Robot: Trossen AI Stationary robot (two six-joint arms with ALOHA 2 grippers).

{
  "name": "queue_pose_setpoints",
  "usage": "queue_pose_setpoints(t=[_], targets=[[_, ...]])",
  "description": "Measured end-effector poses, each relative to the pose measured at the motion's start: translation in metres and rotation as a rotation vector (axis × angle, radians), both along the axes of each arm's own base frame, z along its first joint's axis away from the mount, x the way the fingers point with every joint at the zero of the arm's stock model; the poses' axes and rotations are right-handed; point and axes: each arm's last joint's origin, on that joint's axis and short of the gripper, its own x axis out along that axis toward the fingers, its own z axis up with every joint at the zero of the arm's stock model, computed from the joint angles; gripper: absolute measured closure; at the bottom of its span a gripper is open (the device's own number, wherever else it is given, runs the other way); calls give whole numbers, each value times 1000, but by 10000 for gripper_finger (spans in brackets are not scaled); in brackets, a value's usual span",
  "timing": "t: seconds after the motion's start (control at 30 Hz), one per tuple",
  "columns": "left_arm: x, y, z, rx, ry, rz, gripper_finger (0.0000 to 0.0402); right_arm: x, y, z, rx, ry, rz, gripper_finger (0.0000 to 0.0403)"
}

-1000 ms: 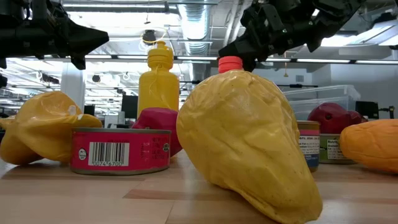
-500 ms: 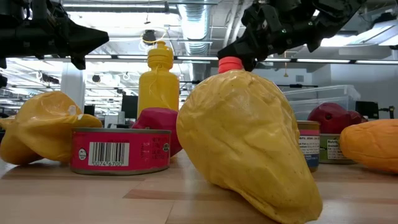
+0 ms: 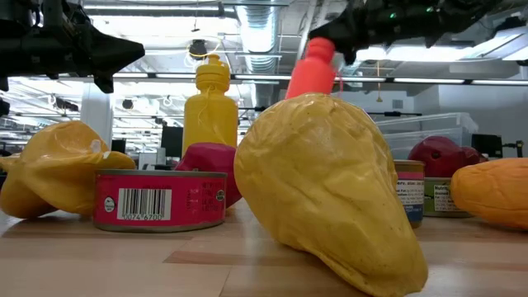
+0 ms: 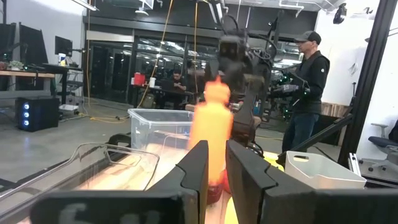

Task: Pick & Place Food Item
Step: Put the orange water bottle into the transparent container

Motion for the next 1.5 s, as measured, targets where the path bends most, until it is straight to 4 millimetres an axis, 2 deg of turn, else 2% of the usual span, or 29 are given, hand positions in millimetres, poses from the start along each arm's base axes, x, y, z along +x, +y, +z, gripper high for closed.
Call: queue_pose_setpoints(t=[0.13,0.27,0.4,0.57,0.73,0.93,1.17,1.5], targets=[[0,0,0,0,0,0,357,-30,-15,26,-43,-110,-111,345],[0,0,0,0,0,0,357,-64,-33,44,-82,-174,-382,346],[0,0,0,0,0,0,357,-91,-52,49,-94,-174,-638,346],[0,0,0,0,0,0,357,-113,-71,43,-45,-118,-808,346],[0,0,0,0,0,0,357,-121,-80,35,10,-61,-869,346],[0,0,0,0,0,0,357,-131,-71,38,42,-67,-883,346],[0,0,0,0,0,0,357,-145,-67,27,129,53,-945,346],[0,0,0,0,0,1,357,-129,-97,2,184,181,-962,346]])
